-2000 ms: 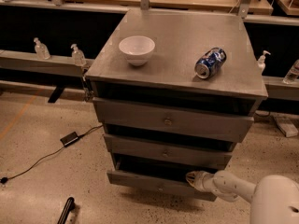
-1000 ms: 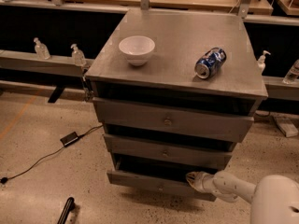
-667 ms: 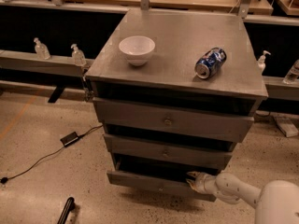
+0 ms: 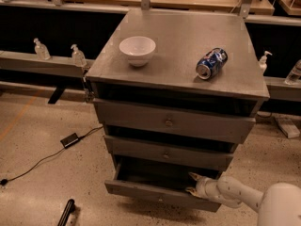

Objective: Open bottom drawer

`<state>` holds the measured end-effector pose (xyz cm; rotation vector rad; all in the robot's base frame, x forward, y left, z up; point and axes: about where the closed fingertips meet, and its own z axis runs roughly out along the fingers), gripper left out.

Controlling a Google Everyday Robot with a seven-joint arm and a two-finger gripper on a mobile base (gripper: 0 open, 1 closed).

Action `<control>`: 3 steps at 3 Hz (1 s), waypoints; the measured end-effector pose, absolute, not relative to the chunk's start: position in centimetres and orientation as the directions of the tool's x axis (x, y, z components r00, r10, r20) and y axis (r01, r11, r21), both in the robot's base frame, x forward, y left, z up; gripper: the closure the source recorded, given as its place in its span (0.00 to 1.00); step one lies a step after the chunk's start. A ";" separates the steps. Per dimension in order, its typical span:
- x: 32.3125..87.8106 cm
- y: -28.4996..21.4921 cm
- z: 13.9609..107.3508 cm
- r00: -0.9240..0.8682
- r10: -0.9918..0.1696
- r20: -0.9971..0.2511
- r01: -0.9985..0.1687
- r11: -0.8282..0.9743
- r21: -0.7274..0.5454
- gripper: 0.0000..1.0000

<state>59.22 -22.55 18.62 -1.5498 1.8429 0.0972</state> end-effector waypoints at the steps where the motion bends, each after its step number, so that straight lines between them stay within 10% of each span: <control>1: 59.2 -22.5 18.6 -0.023 -0.831 -0.556 -0.885 0.276 -0.376 0.56; 3: 56.4 -21.7 17.8 -0.041 -0.786 -0.616 -0.904 0.291 -0.312 0.99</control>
Offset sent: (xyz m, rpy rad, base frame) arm -0.0563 0.0116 -0.0155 0.1482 0.0848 0.0211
